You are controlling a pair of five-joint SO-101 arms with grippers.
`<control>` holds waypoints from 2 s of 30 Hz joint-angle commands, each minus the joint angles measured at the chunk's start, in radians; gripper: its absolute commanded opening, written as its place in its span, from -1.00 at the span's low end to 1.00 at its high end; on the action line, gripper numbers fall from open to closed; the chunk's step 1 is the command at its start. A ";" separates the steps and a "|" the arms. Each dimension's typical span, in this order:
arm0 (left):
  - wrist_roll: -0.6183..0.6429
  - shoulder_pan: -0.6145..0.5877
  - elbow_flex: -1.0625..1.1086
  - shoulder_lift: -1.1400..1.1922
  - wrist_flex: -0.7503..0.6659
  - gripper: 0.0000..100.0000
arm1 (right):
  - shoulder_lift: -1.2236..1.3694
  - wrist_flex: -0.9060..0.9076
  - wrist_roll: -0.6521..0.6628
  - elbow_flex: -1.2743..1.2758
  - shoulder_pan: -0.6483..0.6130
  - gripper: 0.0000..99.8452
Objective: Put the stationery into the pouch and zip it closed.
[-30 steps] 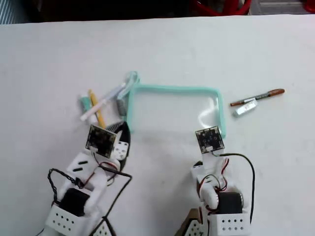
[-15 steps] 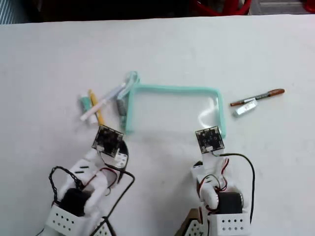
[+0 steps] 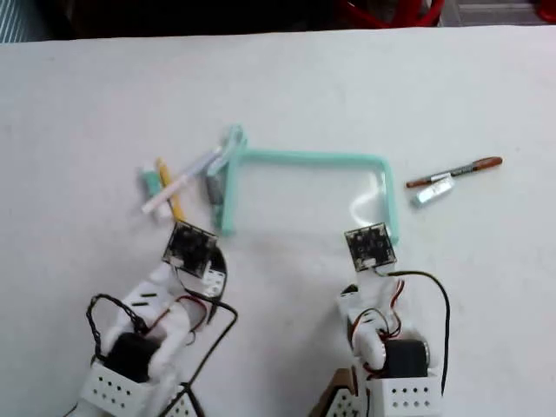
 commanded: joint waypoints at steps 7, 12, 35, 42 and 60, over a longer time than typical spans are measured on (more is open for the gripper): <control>0.000 0.004 -0.003 -0.013 -0.023 -0.92 | -0.002 0.008 -0.003 0.009 0.004 -0.95; 0.005 0.002 -0.003 -0.008 0.035 -0.52 | -0.002 0.008 -0.003 0.009 0.004 -0.95; 0.008 0.002 -0.003 -0.012 0.066 -0.49 | -0.002 0.008 -0.003 0.009 0.004 -0.95; 0.000 0.002 -0.003 -0.013 0.000 -0.87 | -0.002 0.008 -0.003 0.009 0.004 -0.95; 0.008 0.002 -0.006 -0.013 -0.021 -0.81 | -0.002 0.008 -0.003 0.009 0.004 -0.95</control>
